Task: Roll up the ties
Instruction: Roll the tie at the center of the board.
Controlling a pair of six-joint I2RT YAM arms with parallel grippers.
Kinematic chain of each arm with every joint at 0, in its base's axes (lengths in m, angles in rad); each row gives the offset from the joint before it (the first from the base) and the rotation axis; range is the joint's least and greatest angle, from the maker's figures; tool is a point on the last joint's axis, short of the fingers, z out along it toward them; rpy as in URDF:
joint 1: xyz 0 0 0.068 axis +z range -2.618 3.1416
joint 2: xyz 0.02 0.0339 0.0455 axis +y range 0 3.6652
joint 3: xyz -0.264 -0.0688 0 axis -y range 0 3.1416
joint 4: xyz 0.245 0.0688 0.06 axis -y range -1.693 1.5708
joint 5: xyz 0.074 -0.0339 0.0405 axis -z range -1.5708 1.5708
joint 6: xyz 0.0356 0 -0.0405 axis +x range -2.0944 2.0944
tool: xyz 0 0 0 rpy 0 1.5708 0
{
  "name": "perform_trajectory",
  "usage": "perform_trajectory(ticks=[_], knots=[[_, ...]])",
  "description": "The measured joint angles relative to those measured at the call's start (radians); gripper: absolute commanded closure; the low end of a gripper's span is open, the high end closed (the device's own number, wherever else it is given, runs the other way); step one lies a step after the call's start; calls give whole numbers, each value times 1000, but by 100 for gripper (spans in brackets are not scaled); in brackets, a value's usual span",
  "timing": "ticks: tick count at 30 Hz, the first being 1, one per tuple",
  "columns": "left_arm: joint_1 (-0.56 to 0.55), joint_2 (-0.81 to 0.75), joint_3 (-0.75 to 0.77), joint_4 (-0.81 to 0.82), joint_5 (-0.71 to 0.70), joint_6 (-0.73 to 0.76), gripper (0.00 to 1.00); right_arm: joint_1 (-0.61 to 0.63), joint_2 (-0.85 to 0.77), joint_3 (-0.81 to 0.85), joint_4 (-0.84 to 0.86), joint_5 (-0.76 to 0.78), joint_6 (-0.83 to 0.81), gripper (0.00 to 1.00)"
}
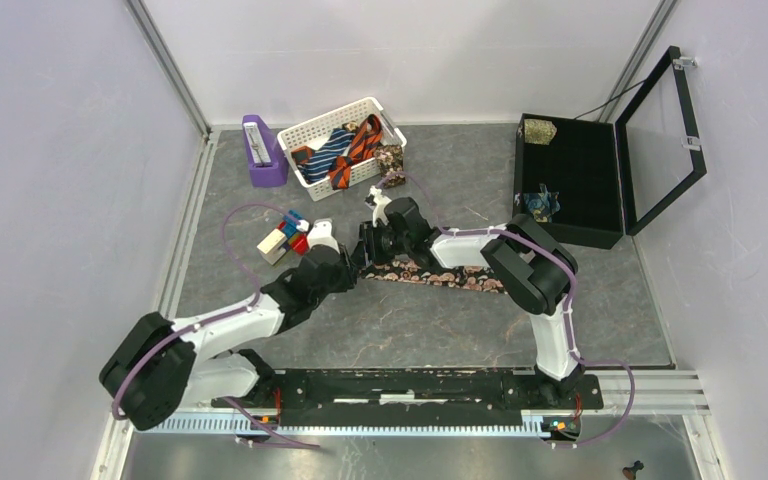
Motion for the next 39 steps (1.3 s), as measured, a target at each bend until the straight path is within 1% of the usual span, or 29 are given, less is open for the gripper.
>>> perform_trajectory(ticks=[3,6,7,9,10,12,17,21,24,31,35,39], knots=[[0,-50,15,-53,0,3,51,-1,0,3,0,0,2,62],[0,-110,42,-93,-11,4,50,2,1,3,-4,-5,3,63],[1,-127,51,-104,-17,4,51,3,1,3,-4,-5,3,63],[6,-161,61,-121,-26,4,67,7,1,3,-5,-9,4,63],[14,-180,61,-132,-25,5,72,8,1,3,-6,-9,4,63],[39,-205,56,-148,-18,7,76,8,1,3,-8,-10,5,62],[122,-264,4,-171,31,7,78,11,1,3,-8,-11,5,63],[156,-265,-27,-183,75,7,83,11,1,3,-8,-11,5,63],[159,-265,-52,-183,105,6,89,11,1,4,-9,-11,5,63],[159,-257,-133,-140,166,-9,91,11,1,26,-31,-11,5,63],[159,-190,-169,-84,195,-30,92,13,1,29,-32,-11,5,63],[159,-136,-172,-45,214,-42,92,14,1,29,-37,-11,5,63]])
